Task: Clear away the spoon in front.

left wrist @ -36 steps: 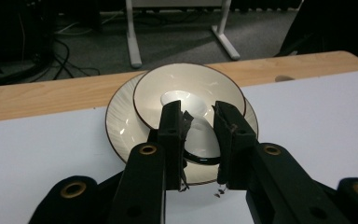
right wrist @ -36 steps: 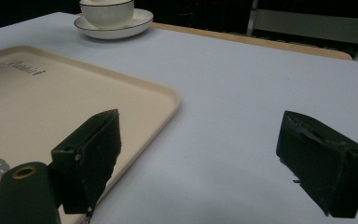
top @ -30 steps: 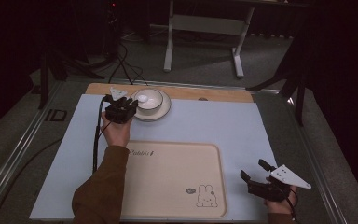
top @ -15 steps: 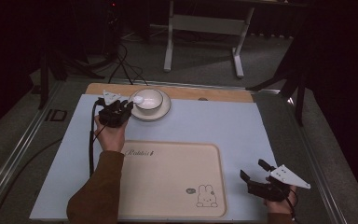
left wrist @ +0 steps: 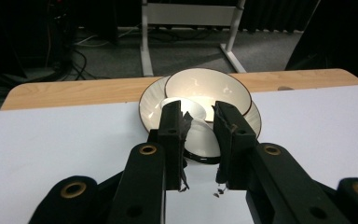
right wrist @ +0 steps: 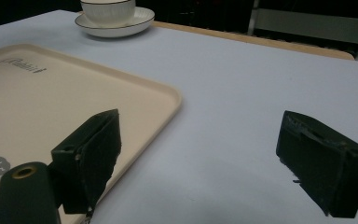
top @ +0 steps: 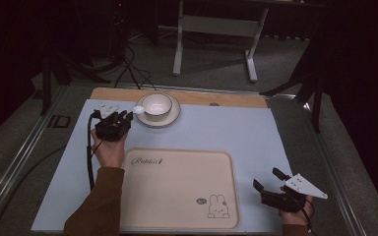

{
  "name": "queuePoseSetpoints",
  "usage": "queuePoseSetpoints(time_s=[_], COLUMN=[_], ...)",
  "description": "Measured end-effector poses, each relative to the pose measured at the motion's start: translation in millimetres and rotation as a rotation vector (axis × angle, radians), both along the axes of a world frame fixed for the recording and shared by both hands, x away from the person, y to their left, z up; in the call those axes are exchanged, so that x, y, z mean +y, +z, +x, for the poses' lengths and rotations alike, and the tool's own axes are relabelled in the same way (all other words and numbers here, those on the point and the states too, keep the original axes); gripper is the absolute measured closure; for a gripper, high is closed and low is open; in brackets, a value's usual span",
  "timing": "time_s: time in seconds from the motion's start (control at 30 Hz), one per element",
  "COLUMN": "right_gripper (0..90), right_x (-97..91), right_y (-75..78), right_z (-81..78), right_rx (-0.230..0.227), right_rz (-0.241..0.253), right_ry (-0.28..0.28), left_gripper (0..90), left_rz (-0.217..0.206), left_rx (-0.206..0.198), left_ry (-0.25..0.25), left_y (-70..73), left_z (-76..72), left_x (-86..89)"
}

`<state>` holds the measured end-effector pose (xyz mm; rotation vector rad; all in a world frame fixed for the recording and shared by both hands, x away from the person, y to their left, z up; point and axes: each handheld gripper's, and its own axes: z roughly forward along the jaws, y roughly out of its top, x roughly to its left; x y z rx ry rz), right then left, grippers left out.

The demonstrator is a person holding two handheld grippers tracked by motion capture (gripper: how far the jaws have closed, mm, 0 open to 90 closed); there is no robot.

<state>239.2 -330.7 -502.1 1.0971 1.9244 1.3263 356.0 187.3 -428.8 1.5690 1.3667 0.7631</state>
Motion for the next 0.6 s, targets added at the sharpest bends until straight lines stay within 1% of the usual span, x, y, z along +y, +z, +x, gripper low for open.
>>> queuePoseSetpoints(time_s=[0.07, 0.1, 0.13, 0.3, 0.6], right_gripper=[13.6, 13.6, 13.6, 13.6, 13.6], right_x=[0.9, 0.9, 1.1, 0.8, 1.1], right_y=[-0.1, -0.1, -0.1, 0.0, 0.0], right_z=[0.0, 0.0, -0.1, -0.3, -0.3], right_rx=[0.001, 0.001, 0.001, 0.001, 0.001], right_rz=[-0.001, -0.001, -0.004, -0.001, -0.004], right_ry=[0.001, 0.001, 0.002, 0.003, 0.005], left_gripper=[74.0, 74.0, 74.0, 74.0, 74.0], left_rz=[0.012, 0.012, 0.013, 0.001, 0.012], left_rx=[-0.005, -0.005, -0.009, -0.021, -0.019], left_ry=[0.004, 0.004, 0.005, 0.009, 0.005], left_y=[0.1, 0.1, 0.4, 1.6, 1.0], left_z=[-4.5, -4.5, -8.1, -16.6, -29.7], left_x=[0.1, 0.1, 0.8, 5.0, 11.0])
